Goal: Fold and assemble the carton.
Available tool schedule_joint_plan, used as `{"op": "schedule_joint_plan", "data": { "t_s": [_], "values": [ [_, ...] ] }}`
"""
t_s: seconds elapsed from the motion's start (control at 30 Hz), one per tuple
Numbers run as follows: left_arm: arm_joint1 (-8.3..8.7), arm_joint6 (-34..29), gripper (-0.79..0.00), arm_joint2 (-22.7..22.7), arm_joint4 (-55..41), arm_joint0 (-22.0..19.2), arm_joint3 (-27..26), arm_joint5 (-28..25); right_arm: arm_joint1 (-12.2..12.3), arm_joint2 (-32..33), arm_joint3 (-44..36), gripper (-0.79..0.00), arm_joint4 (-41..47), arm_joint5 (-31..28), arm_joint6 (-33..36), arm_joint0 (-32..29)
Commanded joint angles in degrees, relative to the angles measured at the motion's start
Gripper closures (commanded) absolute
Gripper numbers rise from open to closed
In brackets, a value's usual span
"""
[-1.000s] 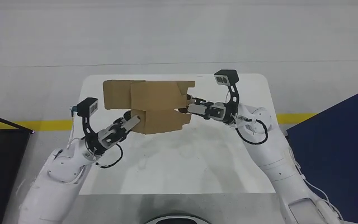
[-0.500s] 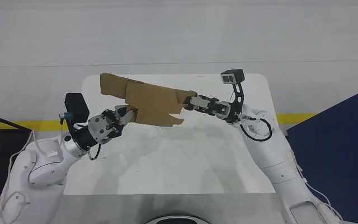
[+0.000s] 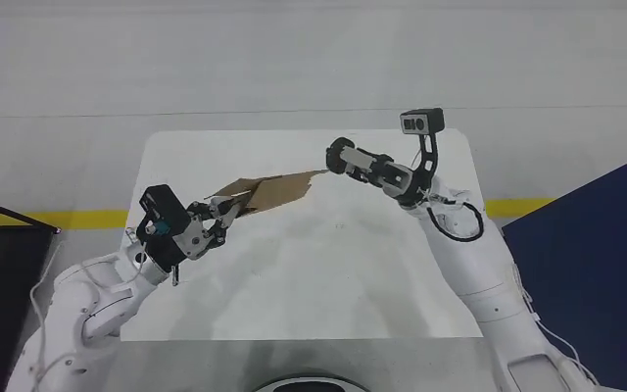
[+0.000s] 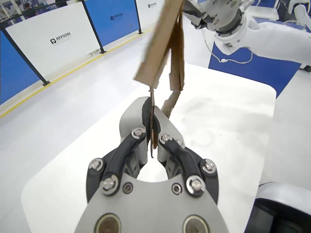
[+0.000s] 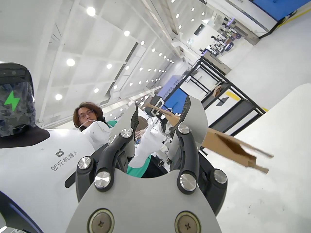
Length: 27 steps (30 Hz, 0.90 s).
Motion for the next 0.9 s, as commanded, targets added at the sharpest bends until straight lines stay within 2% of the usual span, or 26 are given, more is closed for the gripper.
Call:
{"op": "schedule_joint_plan", "data": {
  "t_s": [0.0,0.43,0.67,0.77,0.87],
  "values": [
    [-0.03,-0.21,0.0,0.68,0.27,-0.18,0.26,0.23,-0.38,-1.84,0.76,-0.305,-0.44,0.52,-0.04,1.11],
    [-0.77,-1.18,0.0,4.42,-4.39,-3.44,1.02,7.48,-1.68,-8.74,3.47,-0.317,-1.08,5.52,5.36,3.53],
    [-0.52,-3.89,0.0,5.85,3.29,-4.94,0.73,5.81,-1.53,-3.89,3.62,-0.326,1.29,0.37,0.55,2.82],
    [-0.43,-3.31,0.0,6.09,4.48,-4.85,0.95,4.56,-1.55,-3.04,4.16,-0.32,-0.86,1.06,-2.09,3.17],
    [-0.42,-2.46,0.0,6.12,4.33,-4.46,1.08,4.65,-1.98,-4.81,4.65,-0.311,-3.41,2.87,-4.11,3.78]
  ]
}}
